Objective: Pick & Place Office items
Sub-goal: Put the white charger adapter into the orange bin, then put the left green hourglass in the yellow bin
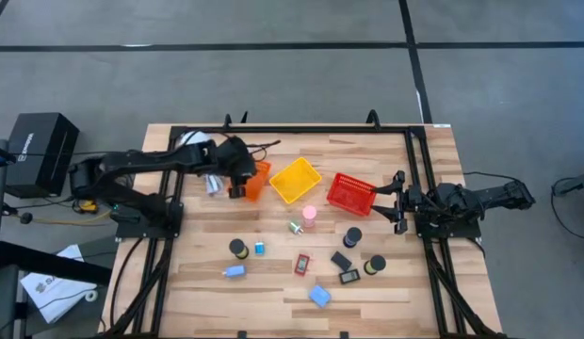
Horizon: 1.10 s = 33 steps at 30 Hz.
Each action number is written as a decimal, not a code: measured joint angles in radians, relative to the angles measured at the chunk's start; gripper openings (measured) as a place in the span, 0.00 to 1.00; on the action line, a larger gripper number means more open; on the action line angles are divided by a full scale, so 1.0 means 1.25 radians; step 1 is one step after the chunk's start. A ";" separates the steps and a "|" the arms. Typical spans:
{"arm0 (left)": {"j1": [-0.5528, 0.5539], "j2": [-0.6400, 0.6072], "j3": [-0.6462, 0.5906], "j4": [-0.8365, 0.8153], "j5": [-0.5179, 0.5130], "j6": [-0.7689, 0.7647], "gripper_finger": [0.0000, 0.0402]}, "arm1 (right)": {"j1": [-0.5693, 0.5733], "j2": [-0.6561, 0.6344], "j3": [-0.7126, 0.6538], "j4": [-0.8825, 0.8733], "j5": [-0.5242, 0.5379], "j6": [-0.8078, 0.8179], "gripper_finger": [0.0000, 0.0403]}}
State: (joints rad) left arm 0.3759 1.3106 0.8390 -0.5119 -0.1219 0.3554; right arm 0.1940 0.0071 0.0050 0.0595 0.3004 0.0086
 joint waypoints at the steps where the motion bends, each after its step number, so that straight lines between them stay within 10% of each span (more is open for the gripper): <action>1: 0.008 0.008 -0.006 -0.001 -0.002 -0.001 0.35 | 0.000 0.000 0.000 0.000 0.000 0.000 0.58; 14: 0.064 0.159 -0.015 0.037 0.047 -0.081 0.35 | 0.000 0.000 0.000 0.000 -0.001 0.044 0.58; 33: 0.057 0.096 -0.014 0.043 0.028 -0.085 0.51 | 0.000 0.000 0.000 0.000 -0.003 0.042 0.58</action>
State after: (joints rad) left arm 0.4465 1.4306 0.8219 -0.4587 -0.0868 0.2485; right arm 0.1944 0.0071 0.0048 0.0593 0.2962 0.0612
